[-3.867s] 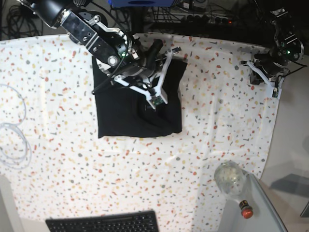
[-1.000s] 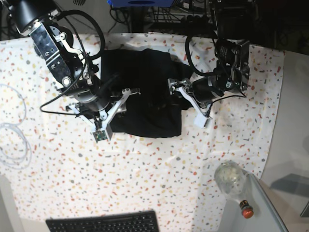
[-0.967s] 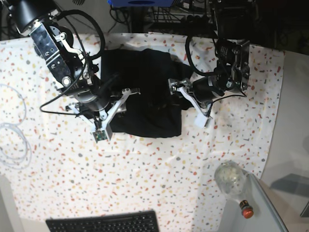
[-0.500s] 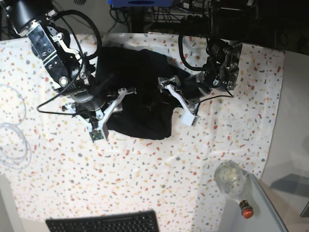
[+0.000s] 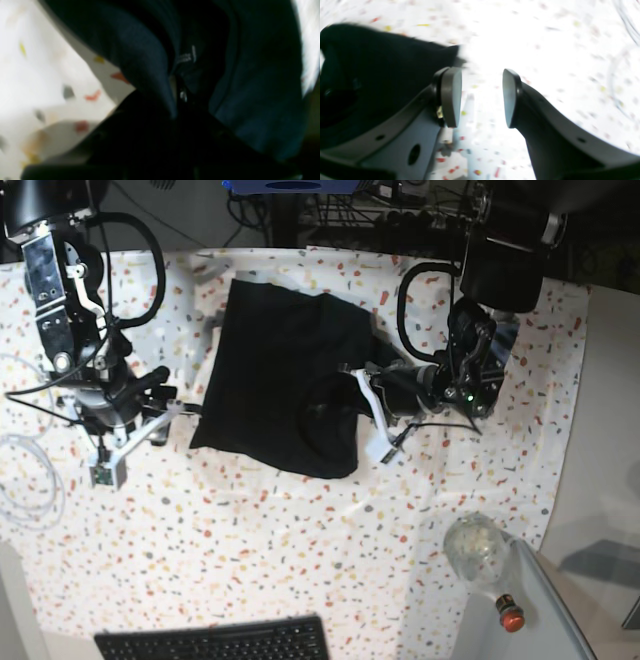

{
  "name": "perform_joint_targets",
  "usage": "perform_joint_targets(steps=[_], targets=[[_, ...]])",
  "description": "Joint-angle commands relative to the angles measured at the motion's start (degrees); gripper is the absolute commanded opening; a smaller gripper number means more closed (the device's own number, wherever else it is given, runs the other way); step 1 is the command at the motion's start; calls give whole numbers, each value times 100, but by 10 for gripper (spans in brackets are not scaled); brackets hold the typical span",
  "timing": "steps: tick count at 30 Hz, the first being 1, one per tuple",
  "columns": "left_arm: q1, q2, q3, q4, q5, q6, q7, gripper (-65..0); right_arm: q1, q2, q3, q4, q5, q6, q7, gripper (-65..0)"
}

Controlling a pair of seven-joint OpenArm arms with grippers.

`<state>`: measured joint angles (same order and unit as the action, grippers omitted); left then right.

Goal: Layout the t-shirt on the table in an organized manner, then fold the t-shirt properly
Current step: 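Pull the shirt's edge with the left gripper to square the stack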

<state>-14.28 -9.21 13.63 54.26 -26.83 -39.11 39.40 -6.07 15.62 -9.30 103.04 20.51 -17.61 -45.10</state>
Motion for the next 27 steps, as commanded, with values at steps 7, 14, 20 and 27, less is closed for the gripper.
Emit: perform_joint_targets(steps=[7, 14, 20, 27], targets=[[-967, 3, 2035, 90, 1562, -89, -129, -650, -136, 43, 574, 91, -25, -2, 110, -395], [-1653, 187, 3371, 11, 2494, -89, -858, -650, -444, 16, 1207, 100, -16, -2, 110, -395], [-1978, 662, 3828, -604, 2679, -89, -1421, -650, -725, -327, 2007, 100, -16, -2, 110, -395], [-2110, 873, 4136, -912, 2670, -89, -1817, -650, -848, -335, 2060, 109, -16, -2, 110, -395]])
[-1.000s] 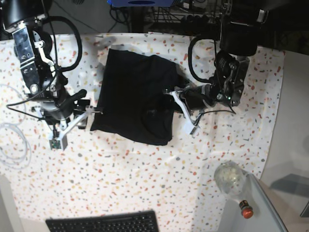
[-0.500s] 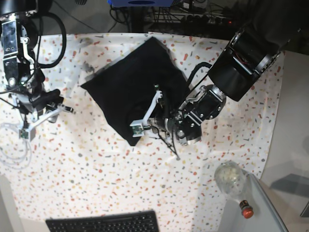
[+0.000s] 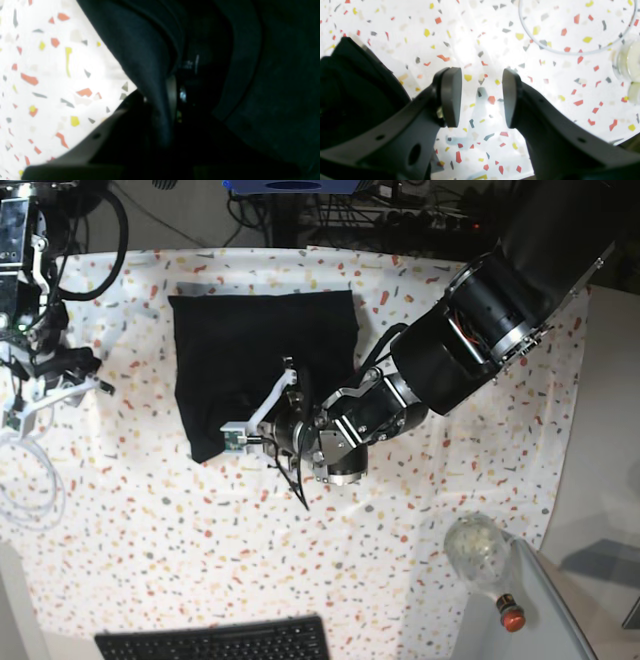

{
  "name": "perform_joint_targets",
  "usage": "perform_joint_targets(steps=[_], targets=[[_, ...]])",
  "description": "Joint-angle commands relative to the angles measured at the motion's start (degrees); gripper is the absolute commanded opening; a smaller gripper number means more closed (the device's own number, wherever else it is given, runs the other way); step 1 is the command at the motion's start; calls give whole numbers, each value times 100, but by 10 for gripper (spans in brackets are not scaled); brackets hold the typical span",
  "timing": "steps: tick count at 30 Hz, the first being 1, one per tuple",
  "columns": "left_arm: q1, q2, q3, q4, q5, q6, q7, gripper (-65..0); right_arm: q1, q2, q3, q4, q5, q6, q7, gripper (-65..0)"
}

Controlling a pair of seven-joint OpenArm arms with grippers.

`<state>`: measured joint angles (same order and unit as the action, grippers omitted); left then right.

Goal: Layout the t-shirt on the table in an organized manner, then fold the t-shirt properly
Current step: 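Pull the shirt's edge with the left gripper to square the stack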

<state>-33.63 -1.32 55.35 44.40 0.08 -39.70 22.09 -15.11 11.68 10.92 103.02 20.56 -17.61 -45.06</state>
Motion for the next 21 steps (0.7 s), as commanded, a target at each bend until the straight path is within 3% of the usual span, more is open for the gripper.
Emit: perform_joint_targets(steps=[1, 20, 21], targets=[[-202, 93, -28, 74, -21, -30, -94, -650, 56, 58, 38, 102, -20, -2, 106, -395], [-378, 119, -1, 127, -21, -30, -68, -650, 65, 67, -6, 111, -20, -2, 106, -395], [-387, 119, -10, 136, -21, -30, -68, -589, 65, 67, -6, 111, -20, -2, 106, -395]])
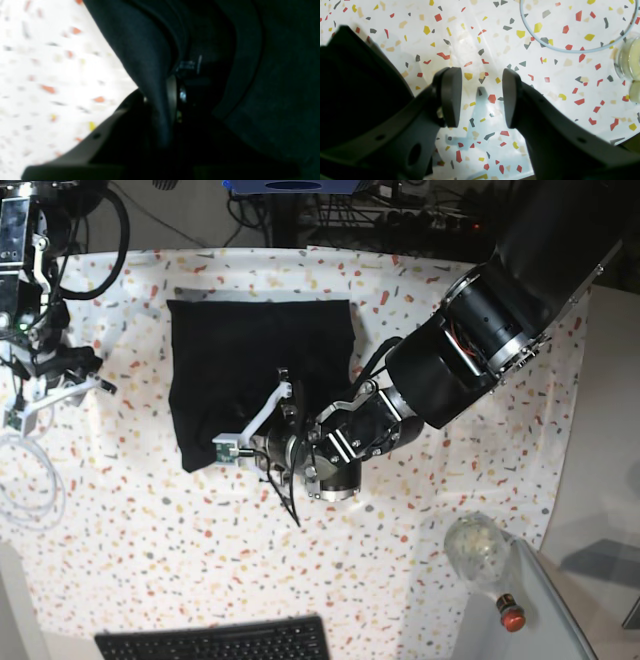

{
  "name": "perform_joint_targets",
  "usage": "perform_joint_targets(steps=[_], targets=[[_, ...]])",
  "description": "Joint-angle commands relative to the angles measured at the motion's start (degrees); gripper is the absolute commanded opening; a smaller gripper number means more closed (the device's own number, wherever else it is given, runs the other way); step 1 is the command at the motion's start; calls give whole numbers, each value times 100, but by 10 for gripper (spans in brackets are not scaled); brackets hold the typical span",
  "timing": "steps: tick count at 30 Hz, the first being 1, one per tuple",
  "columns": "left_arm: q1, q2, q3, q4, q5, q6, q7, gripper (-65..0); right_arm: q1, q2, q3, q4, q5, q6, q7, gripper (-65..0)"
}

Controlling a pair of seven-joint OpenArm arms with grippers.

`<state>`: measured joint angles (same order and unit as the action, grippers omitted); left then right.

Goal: Layout the t-shirt on the table in an organized manner, then fold the t-shirt properly
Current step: 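Pull the shirt's edge with the left gripper to square the stack, then grasp the shirt's lower corner with the left gripper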

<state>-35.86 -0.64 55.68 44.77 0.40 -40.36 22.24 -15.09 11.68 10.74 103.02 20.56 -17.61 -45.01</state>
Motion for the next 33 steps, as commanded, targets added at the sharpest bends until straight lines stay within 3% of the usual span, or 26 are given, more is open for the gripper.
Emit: perform_joint_targets(steps=[1, 4, 7, 12, 17, 19, 21, 23, 24, 26, 27, 33], targets=[[-217, 51, -60, 107, -62, 36, -83, -532, 63, 67, 11, 111, -20, -2, 101, -395], [-252, 25, -16, 230, -71, 36, -83, -370, 63, 67, 11, 111, -20, -2, 101, -395], [-304, 16, -34, 380, -106, 36, -66, -272, 63, 67, 11, 102, -20, -2, 101, -395], [-480, -10, -60, 942, -106, 36, 761, -202, 63, 67, 3, 102, -20, -2, 101, -395], [-515, -379, -139, 1839, -115, 36, 1139, -199, 63, 67, -6, 111, -20, -2, 101, -395], [-445, -494, -465, 2305, -115, 36, 1429, -209, 63, 58, -33, 164, -20, 112, 101, -395], [-102, -652, -1080, 2876, -124, 36, 1772, -216, 10, 58, -287, 339, -20, 640, 101, -407], [337, -784, -1757, 3457, -115, 36, 1974, -281, -60, 49, -534, 524, -20, 1009, 101, -461], [610, -845, -2144, 3720, -98, 36, 2044, -347, -69, 32, -701, 577, -20, 1150, 101, -501], [1296, -942, -3014, 4222, -45, 36, 2071, -587, -42, -56, -1017, 577, -20, 1405, 101, -614], [1577, -1004, -3366, 4397, -45, 36, 2062, -650, -42, -83, -1096, 568, -20, 1475, 101, -650], [3458, -1118, -5274, 5189, -98, 36, 1807, -650, 45, -214, -1545, 568, -29, 1554, 101, -650]])
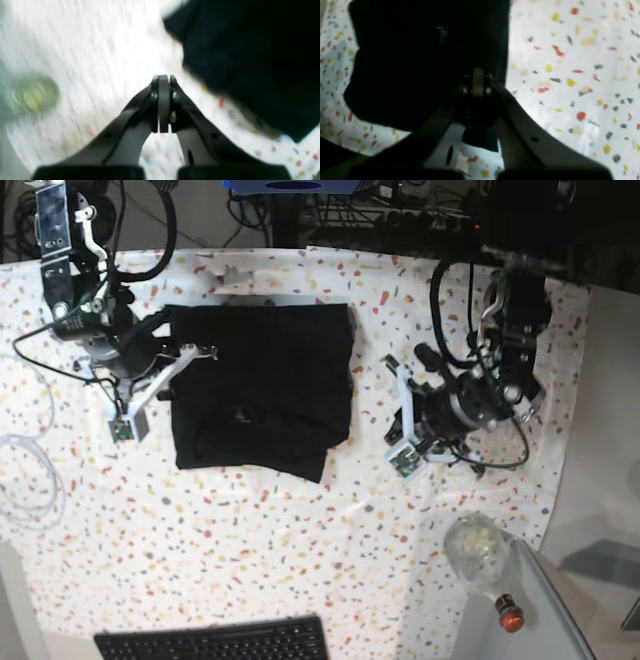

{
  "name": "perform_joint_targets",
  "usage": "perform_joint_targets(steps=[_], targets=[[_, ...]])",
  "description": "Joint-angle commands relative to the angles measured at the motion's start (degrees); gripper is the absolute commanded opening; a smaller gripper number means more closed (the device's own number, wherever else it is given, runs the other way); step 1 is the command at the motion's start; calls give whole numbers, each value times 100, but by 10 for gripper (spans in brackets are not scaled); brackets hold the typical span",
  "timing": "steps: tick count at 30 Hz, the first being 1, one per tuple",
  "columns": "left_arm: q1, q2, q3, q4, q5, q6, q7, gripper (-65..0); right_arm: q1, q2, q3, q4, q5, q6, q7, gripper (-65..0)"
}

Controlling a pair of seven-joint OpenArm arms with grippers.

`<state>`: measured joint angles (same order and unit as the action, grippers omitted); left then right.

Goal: Layout the t-shirt on the table in an organized manner, then fold the t-shirt properly
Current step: 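Grasp the shirt's lower corner with the left gripper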

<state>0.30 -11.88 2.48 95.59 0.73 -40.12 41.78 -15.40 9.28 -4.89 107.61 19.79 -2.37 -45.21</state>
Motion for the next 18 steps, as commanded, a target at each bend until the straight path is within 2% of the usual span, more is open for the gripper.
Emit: perform_joint_targets(steps=[1, 4, 7, 11, 14, 15, 18], targets=[[133, 6, -288, 151, -122, 12, -385, -650, 120, 26, -122, 100, 38, 31, 121, -650], [661, 6, -1220, -87, -95, 12, -1079, -650, 296, 44, -351, 12, 30, 31, 121, -650], [696, 6, -1791, -781, -86, 12, -1308, -650, 489, 44, -369, -216, 30, 22, 121, -650], [318, -223, -1773, -1511, -104, 12, -1299, -650, 542, 26, -377, -269, 30, 22, 121, -650], [98, -258, -1422, -1440, -86, 12, -1246, -650, 542, 26, -377, -269, 30, 22, 121, -650], [-16, -258, -1237, -1361, -78, 12, -1149, -597, 542, 26, -369, -269, 30, 22, 121, -650], [-473, -337, -578, -1080, -78, 12, -244, -272, 533, 35, -369, -269, 30, 22, 112, -650]])
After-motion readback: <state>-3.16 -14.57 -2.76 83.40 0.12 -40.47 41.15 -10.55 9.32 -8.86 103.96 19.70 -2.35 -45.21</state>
